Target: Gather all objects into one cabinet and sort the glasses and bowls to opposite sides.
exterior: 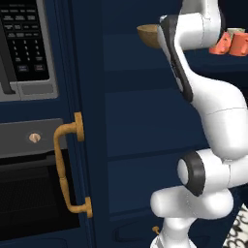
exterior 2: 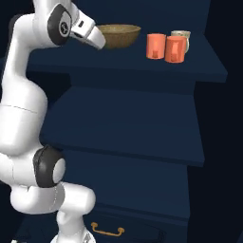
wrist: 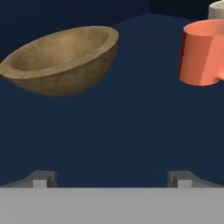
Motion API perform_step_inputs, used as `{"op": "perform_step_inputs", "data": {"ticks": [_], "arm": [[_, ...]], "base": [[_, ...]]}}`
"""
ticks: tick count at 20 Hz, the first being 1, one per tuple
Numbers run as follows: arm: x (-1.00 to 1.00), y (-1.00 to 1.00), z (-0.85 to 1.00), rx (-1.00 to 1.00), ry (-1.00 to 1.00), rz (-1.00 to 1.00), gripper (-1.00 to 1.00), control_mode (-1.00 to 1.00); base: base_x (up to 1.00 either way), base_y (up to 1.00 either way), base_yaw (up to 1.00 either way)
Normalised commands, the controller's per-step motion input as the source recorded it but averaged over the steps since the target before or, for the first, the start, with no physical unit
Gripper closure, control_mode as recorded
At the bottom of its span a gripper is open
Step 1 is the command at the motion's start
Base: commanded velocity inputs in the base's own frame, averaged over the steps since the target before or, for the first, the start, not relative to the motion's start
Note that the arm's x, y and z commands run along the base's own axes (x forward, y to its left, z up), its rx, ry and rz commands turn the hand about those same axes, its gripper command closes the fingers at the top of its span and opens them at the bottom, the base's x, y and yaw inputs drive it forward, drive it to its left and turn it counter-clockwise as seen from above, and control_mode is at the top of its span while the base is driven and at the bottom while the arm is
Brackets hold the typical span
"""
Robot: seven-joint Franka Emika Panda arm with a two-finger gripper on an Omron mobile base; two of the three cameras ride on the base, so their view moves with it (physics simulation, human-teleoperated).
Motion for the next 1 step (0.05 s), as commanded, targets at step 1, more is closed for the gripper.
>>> {"op": "perform_step_inputs", "data": {"ticks": [1], "arm": [[0.56, 0.37, 0.03, 0.0, 0.0, 0.0, -1.0, -1.0]], "base": [[0.0, 0.0, 0.0]]}}
